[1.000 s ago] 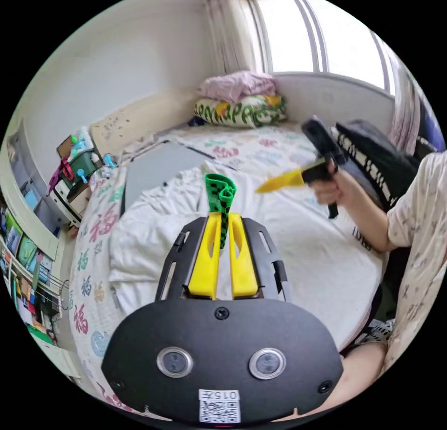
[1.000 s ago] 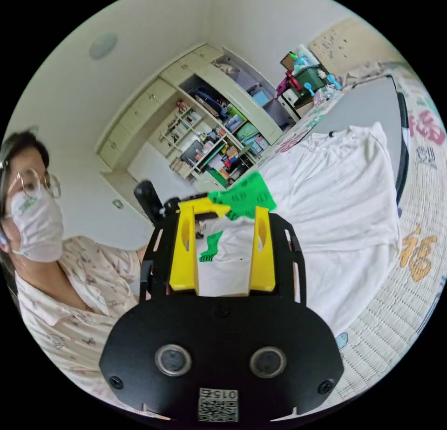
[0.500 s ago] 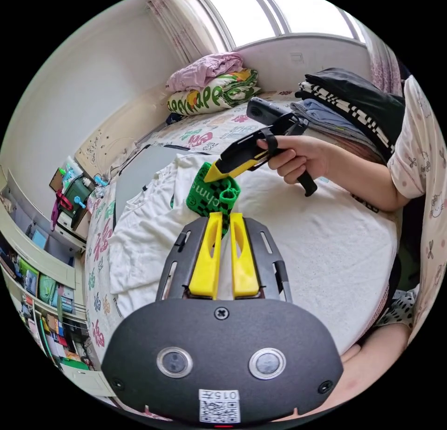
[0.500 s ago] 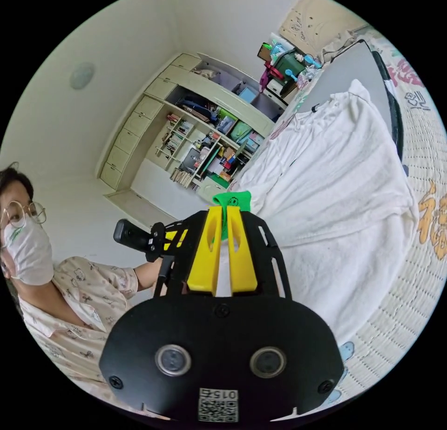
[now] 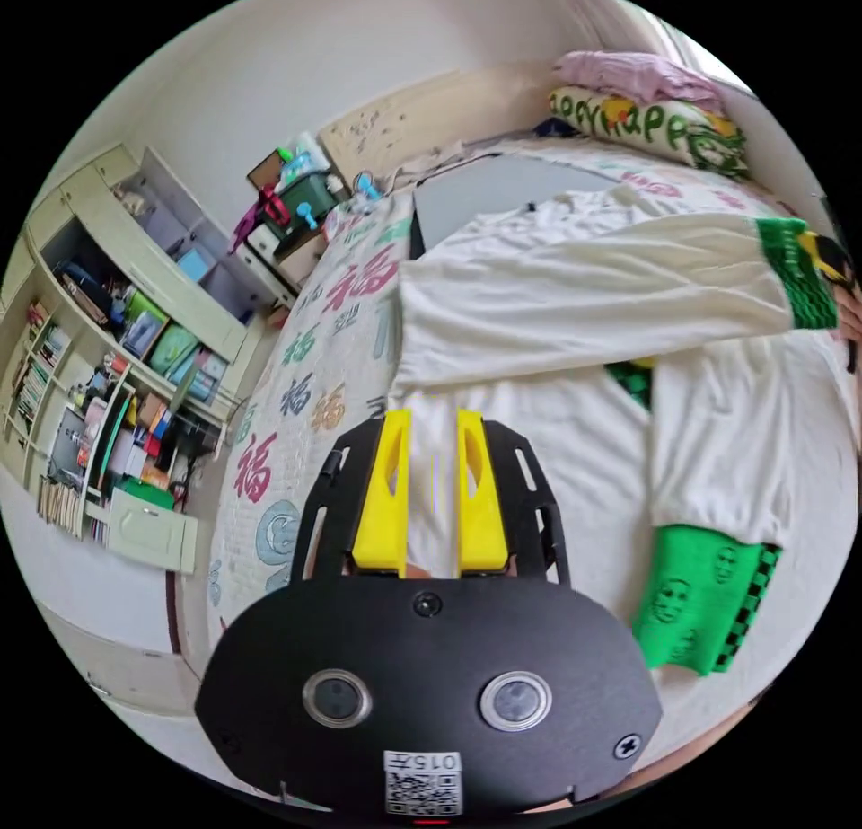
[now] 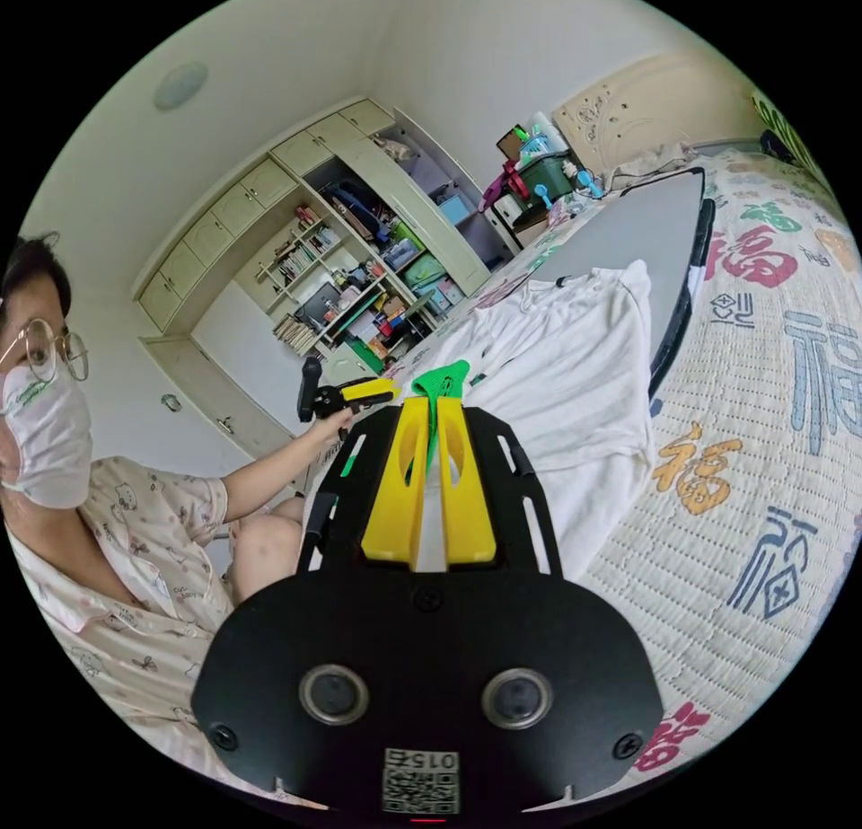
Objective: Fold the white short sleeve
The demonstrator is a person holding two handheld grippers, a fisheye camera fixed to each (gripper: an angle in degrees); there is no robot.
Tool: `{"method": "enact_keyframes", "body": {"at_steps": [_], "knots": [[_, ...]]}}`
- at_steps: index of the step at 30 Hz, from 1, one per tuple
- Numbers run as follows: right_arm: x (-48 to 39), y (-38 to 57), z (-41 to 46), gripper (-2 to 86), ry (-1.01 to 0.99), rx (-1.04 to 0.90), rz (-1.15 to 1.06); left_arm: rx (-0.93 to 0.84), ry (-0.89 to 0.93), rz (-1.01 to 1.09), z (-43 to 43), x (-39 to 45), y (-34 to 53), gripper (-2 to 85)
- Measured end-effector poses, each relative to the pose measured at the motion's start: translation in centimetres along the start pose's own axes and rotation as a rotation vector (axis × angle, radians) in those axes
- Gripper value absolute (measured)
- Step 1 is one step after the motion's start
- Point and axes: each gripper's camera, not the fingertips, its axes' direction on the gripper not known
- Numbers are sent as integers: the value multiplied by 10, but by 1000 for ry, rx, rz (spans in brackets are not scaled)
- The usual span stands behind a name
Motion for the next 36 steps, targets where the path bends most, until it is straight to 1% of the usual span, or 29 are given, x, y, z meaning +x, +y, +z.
{"method": "enact_keyframes", "body": {"at_steps": [2, 4, 8, 14, 16, 21, 22, 25, 26, 27, 31, 33, 35, 36], "knots": [[-12, 4, 4, 5, 10, -19, -32, -39, -47, -1, 21, -15, -16, 83], [-26, 9, 6, 5, 15, -32, -69, -36, -70, 10, 29, -18, -27, 83], [-56, 27, 2, 5, 13, -31, -180, -76, -85, 74, 46, -13, -46, 76], [-89, 62, 3, 6, 111, -116, -318, -59, -91, 107, 42, -3, -47, 35], [-89, 72, 12, 7, 129, -165, -335, -54, -109, 109, 41, 1, -45, 28], [-59, 106, 35, 17, 155, -333, -316, -66, -111, 97, 45, 1, -48, 29], [-56, 110, 34, 19, 163, -340, -317, -72, -104, 92, 47, -2, -49, 33], [-44, 123, 17, 42, 238, -257, -262, -75, -127, 110, 44, -5, -46, 49], [-39, 125, 9, 49, 248, -186, -232, -65, -132, 115, 40, -7, -42, 56], [-33, 127, 7, 54, 245, -137, -202, -54, -133, 113, 36, -9, -39, 57], [-18, 129, 26, 69, 181, -87, -150, 44, -156, 71, -8, -11, -20, 63], [-15, 128, 56, 78, 181, -67, -130, 112, -76, 89, -34, 5, -20, 66], [-9, 131, 87, 80, 189, -50, -109, 205, 152, 200, -65, 46, -25, 71], [-1, 132, 110, 82, 177, -78, -76, 226, 213, 222, -70, 58, -27, 72]]}}
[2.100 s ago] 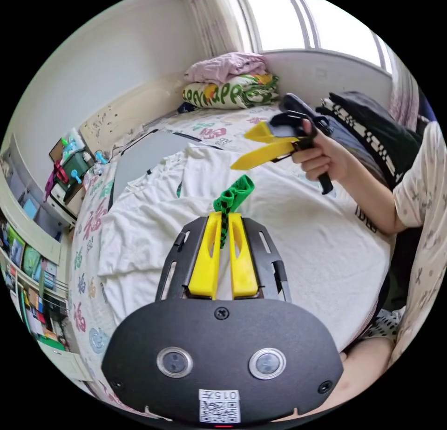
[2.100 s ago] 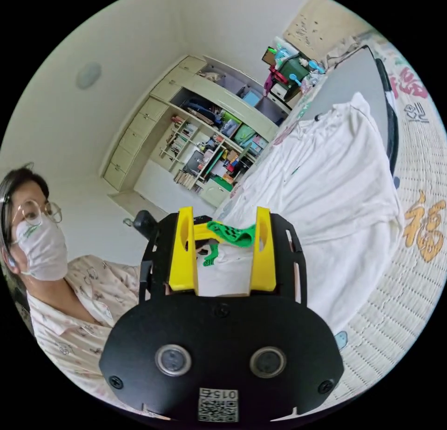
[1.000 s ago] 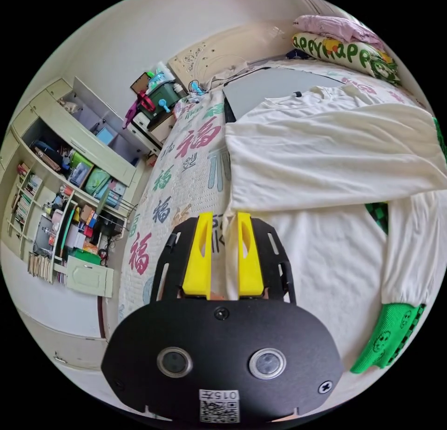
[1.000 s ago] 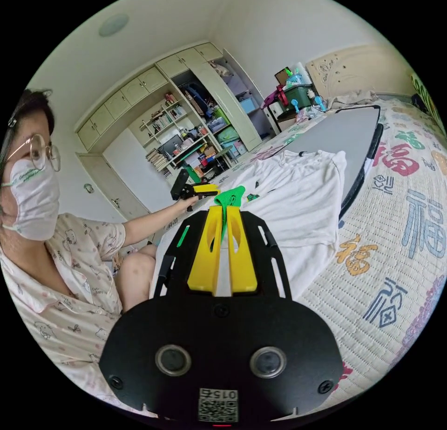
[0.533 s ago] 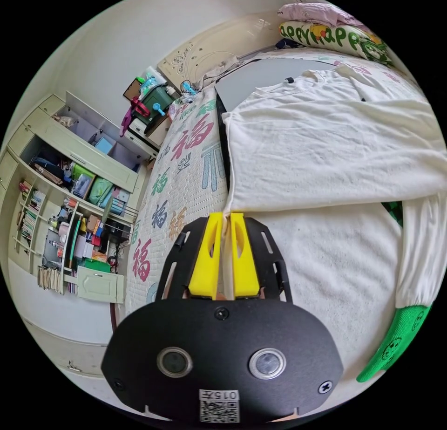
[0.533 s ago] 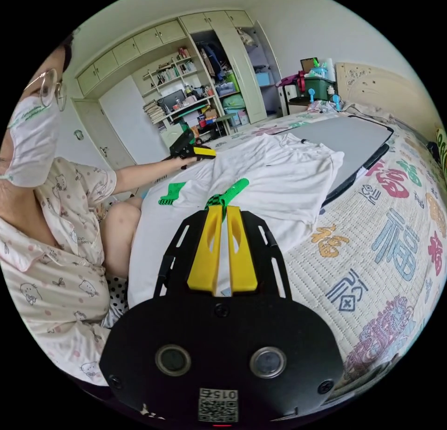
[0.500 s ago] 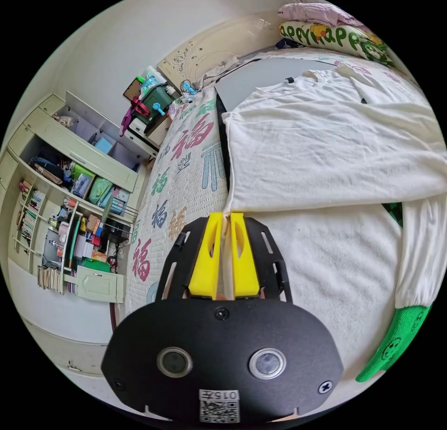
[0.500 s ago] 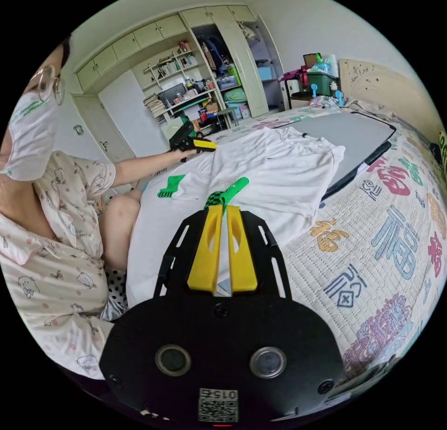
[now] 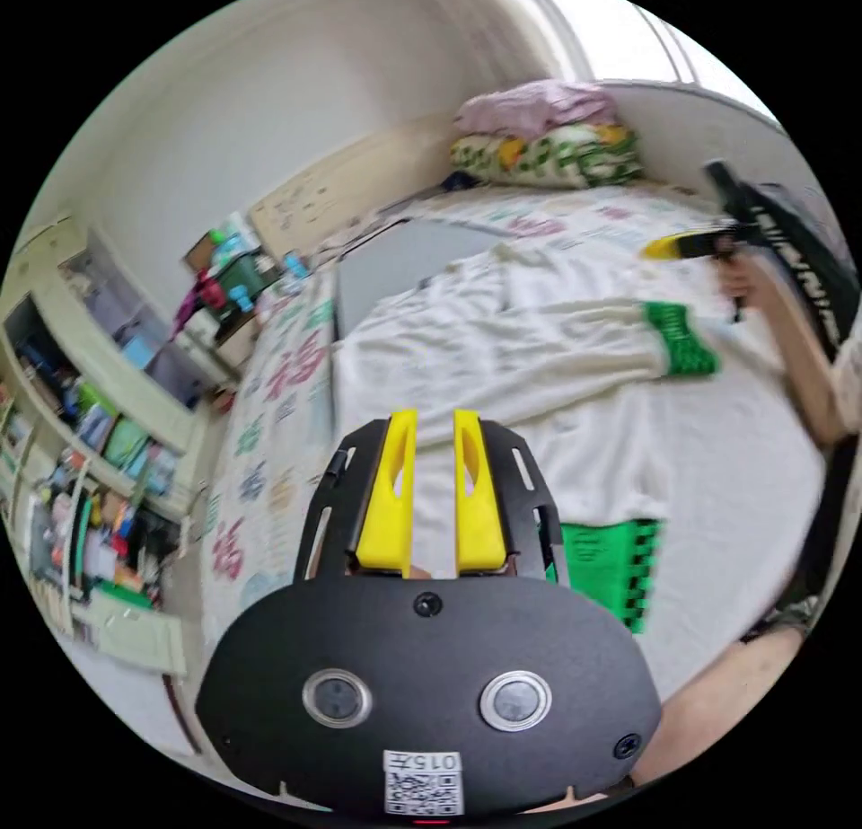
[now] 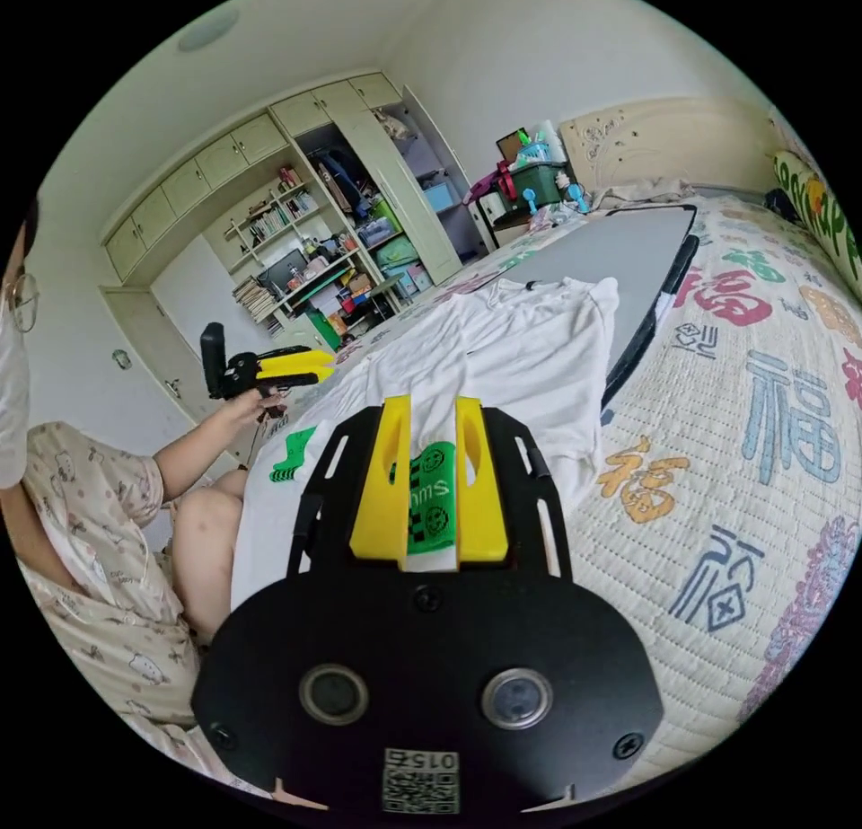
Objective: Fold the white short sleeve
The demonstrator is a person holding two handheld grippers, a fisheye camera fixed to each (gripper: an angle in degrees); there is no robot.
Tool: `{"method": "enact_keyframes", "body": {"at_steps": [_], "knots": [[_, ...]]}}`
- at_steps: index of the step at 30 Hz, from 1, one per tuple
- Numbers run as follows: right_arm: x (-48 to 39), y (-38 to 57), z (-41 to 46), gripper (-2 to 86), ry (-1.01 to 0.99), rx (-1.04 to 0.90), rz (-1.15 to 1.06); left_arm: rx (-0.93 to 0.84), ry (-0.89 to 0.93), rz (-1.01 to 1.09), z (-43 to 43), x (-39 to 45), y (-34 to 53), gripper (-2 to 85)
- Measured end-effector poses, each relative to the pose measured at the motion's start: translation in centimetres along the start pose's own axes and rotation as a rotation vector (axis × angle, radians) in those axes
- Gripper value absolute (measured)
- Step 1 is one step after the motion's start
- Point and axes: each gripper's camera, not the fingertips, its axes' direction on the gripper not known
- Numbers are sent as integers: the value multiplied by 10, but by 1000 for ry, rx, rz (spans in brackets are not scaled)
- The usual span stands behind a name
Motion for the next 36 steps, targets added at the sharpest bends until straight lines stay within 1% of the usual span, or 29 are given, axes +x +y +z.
{"method": "enact_keyframes", "body": {"at_steps": [2, 5, 7, 10, 13, 16, 19, 24, 26, 30, 33, 34, 36], "knots": [[3, 2, 32, 82, -24, -71, 22, 81, 231, 53, 6, 40, -19, 80], [-4, 10, 63, 77, 15, -151, 8, 93, 394, 111, 38, 80, -39, 84], [-7, 16, 70, 68, 64, -152, 4, 41, 434, 165, 63, 101, -48, 85], [0, 26, 77, 63, 67, -142, 23, -3, 466, 198, 91, 124, -55, 87], [9, 37, 81, 66, 64, -127, 45, -58, 400, 238, 115, 141, -50, 84], [14, 48, 87, 71, 95, -118, 55, -53, 416, 240, 126, 144, -41, 67], [12, 58, 112, 60, 93, -187, 19, -51, 406, 255, 137, 152, -31, 50], [7, 75, 137, 23, 228, -216, -6, -48, 401, 275, 154, 162, -12, 23], [6, 80, 145, 20, 262, -228, -19, -54, 444, 260, 167, 159, -3, 20], [2, 90, 164, 32, 284, -241, -39, -67, 476, 237, 184, 160, 15, 30], [8, 95, 164, 55, 258, -234, -27, -43, 555, 195, 191, 145, 35, 51], [9, 96, 161, 60, 252, -230, -20, -21, 605, 148, 191, 125, 46, 54], [15, 98, 139, 68, 270, -136, 20, 26, 637, 65, 194, 81, 64, 57]]}}
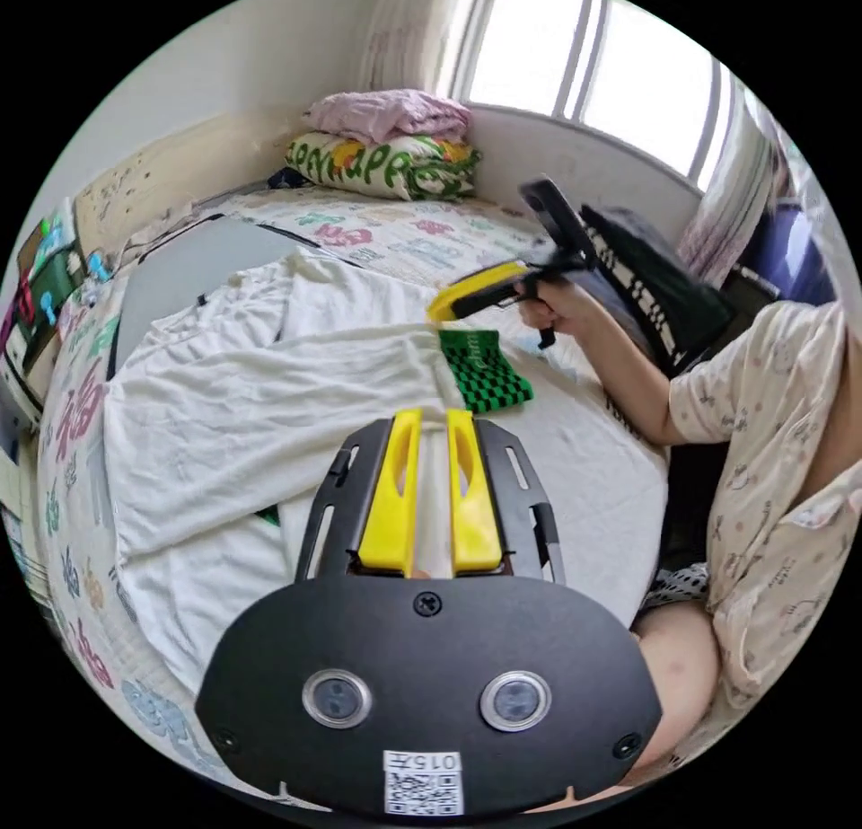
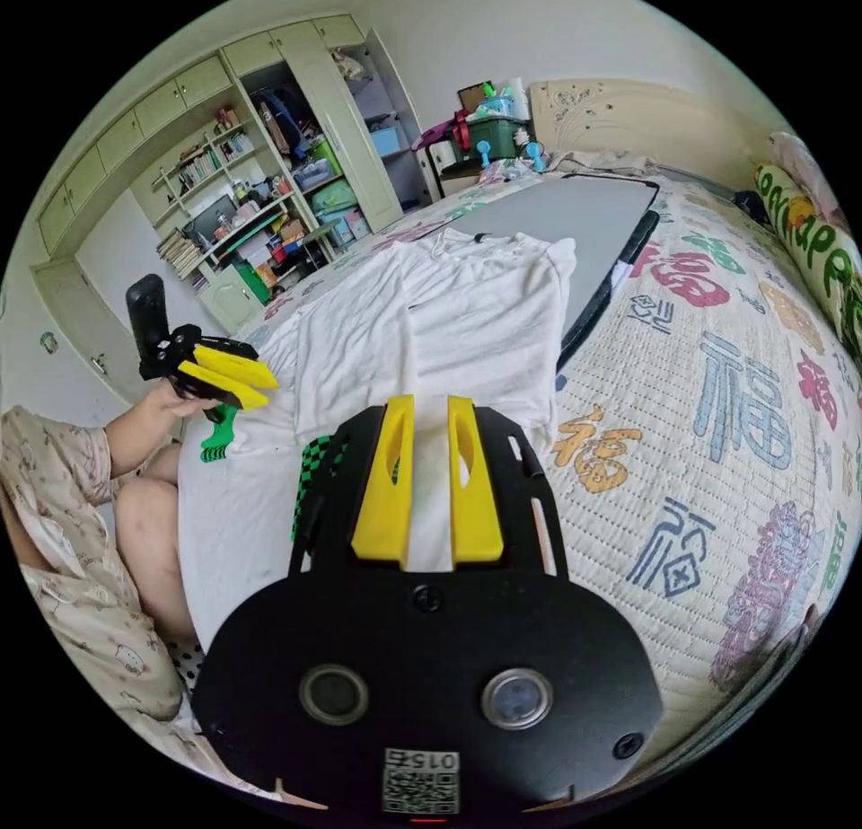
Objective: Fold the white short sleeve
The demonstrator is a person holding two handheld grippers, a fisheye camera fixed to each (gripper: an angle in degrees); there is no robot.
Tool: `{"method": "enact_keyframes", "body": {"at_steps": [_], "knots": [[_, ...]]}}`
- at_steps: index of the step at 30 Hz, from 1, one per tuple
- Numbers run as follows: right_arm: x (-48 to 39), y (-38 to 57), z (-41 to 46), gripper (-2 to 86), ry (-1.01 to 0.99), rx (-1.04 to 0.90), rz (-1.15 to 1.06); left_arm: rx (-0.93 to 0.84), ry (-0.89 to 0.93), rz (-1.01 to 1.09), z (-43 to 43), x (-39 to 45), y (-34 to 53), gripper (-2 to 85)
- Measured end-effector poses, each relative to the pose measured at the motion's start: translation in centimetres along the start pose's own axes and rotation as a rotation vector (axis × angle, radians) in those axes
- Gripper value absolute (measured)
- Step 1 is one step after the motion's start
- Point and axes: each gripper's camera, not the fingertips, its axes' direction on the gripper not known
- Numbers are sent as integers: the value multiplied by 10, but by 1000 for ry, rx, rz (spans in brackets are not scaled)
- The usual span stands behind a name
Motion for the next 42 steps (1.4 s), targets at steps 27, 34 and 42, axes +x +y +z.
{"method": "enact_keyframes", "body": {"at_steps": [27, 34, 42], "knots": [[57, -259, 138, 15, 334, -111, 394, 68, -268, -574, 98, -354, 101, 21], [-87, -215, -40, 1, 167, 148, 158, 367, -154, -314, -9, -233, 160, 10], [-274, 49, -205, 7, 65, 29, 45, 256, 3, -88, -75, -18, 374, 9]]}}
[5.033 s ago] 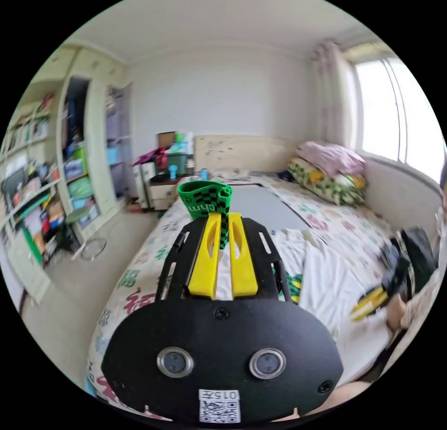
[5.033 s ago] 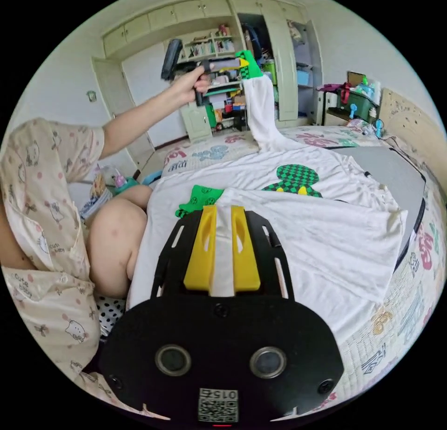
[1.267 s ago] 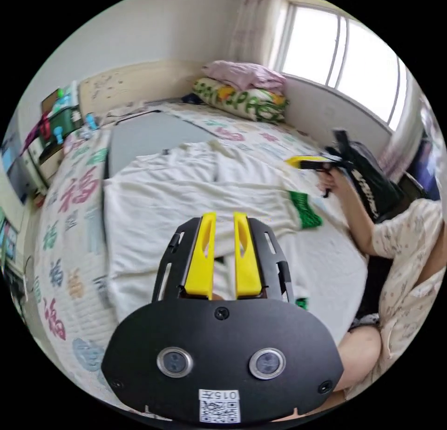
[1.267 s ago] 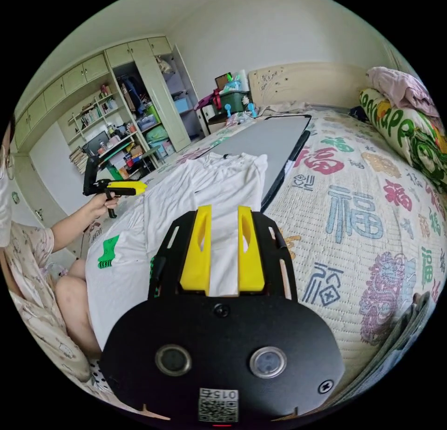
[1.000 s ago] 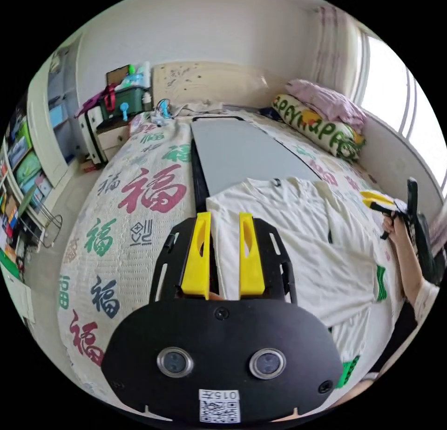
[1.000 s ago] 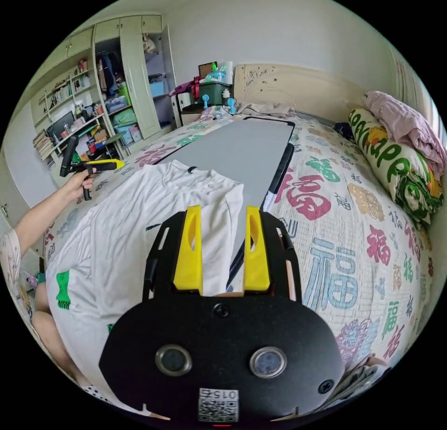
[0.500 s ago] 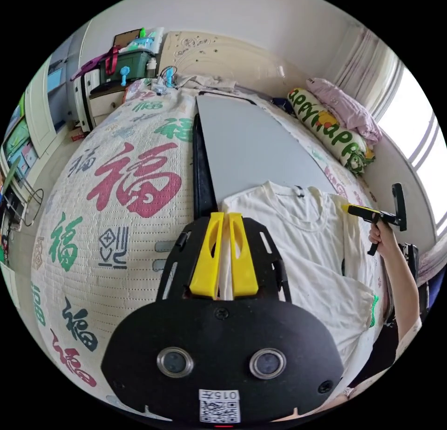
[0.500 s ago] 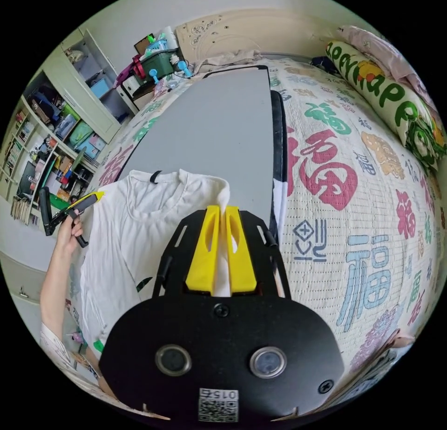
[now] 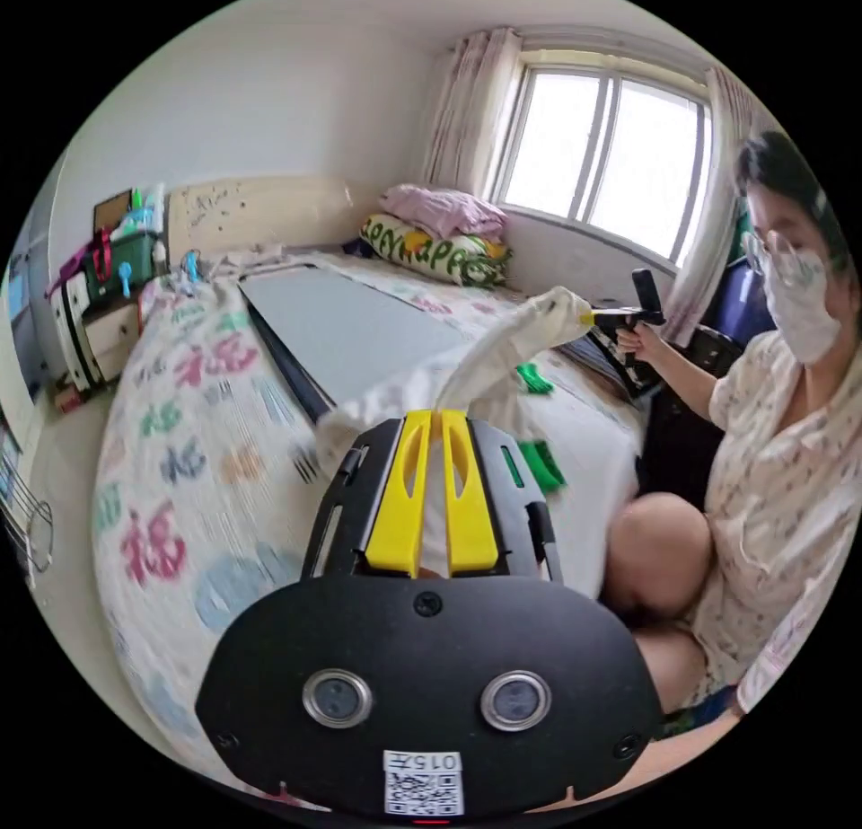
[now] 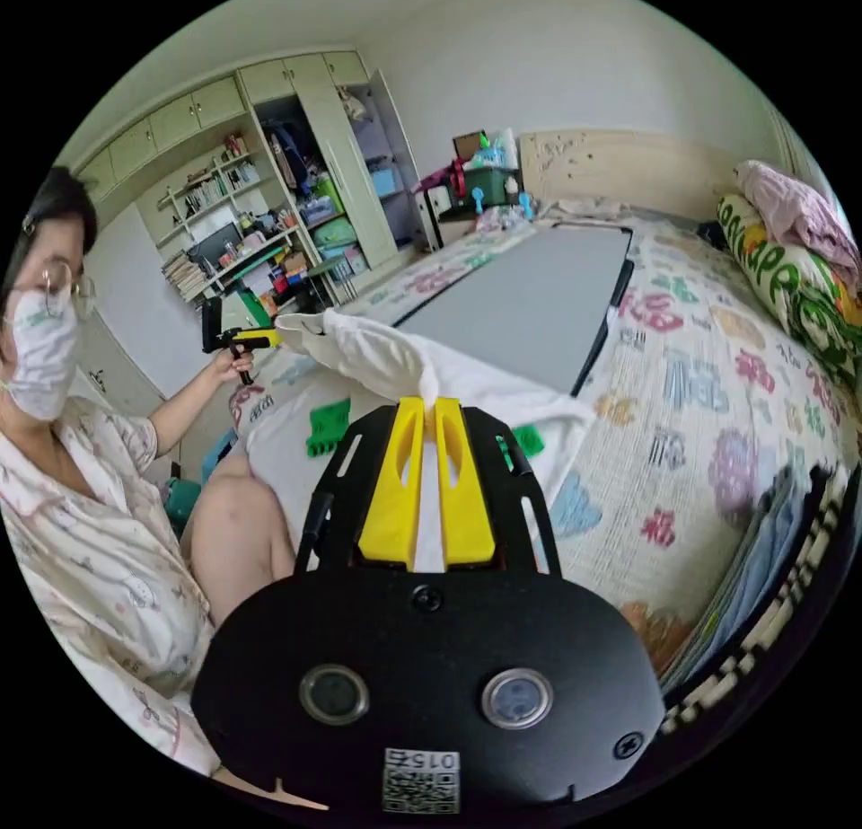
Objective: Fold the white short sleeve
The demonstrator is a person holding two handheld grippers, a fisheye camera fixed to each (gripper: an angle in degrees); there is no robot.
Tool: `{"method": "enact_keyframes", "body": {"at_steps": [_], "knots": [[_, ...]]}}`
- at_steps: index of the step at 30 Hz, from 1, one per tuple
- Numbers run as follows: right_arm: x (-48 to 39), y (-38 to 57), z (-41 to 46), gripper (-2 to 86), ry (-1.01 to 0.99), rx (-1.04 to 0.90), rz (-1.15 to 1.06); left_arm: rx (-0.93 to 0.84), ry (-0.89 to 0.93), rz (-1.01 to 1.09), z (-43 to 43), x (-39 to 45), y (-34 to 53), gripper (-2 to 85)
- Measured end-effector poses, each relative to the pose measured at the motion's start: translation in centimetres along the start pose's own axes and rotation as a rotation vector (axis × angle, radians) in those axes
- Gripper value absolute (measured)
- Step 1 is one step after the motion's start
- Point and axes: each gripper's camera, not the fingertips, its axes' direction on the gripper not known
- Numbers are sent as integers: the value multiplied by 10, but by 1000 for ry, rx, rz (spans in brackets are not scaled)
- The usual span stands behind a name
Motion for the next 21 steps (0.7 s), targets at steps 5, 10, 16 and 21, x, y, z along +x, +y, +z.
{"method": "enact_keyframes", "body": {"at_steps": [5, 10, 16, 21], "knots": [[-36, 126, 0, 9, -69, -116, 147, -199, 7, -19, 29, 101, 151, 7], [-63, 121, -67, 17, -7, -35, 122, 17, -4, -96, -3, 142, 172, 11], [-52, 113, -98, 72, 18, -172, 132, -62, -36, -154, 17, 173, 205, 52], [18, 104, -172, 101, -73, 20, 300, 49, -44, -350, -9, 155, 249, 83]]}}
